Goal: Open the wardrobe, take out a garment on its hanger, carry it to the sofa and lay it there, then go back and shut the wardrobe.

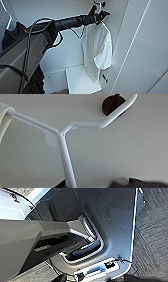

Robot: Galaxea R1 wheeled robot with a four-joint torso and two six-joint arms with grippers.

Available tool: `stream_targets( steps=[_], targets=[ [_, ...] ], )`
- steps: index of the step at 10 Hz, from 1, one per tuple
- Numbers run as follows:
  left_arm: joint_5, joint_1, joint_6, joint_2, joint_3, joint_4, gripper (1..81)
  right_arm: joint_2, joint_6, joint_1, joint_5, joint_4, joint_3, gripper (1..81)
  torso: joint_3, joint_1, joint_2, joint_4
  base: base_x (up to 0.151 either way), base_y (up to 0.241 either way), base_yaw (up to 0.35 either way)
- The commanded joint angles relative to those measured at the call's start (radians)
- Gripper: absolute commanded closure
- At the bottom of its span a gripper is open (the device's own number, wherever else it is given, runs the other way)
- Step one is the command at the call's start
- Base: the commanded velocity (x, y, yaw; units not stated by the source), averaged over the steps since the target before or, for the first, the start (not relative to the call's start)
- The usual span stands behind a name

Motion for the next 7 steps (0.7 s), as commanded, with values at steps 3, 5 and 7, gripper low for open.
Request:
stream_targets(
  steps=[3, 5, 7],
  targets=[
    [-0.069, -0.177, 0.002, -0.039, 0.092, -0.002, 81.1, 0.004, -0.001, 0.024, -0.062, -0.002, 0.006, 1.0, 0.000, 0.000, 0.000, 0.000, 0.000, 0.000, 0.000],
    [-0.069, -0.174, 0.002, -0.057, 0.109, 0.004, 81.1, 0.004, -0.001, 0.024, -0.062, -0.002, 0.006, 1.0, 0.000, 0.000, 0.000, 0.000, 0.000, 0.000, 0.000],
    [-0.102, -0.183, -0.003, -0.106, 0.159, 0.000, 81.1, 0.004, -0.001, 0.024, -0.062, -0.002, 0.006, 1.0, -0.001, 0.000, 0.000, 0.000, 0.000, 0.000, 0.000]
  ],
)
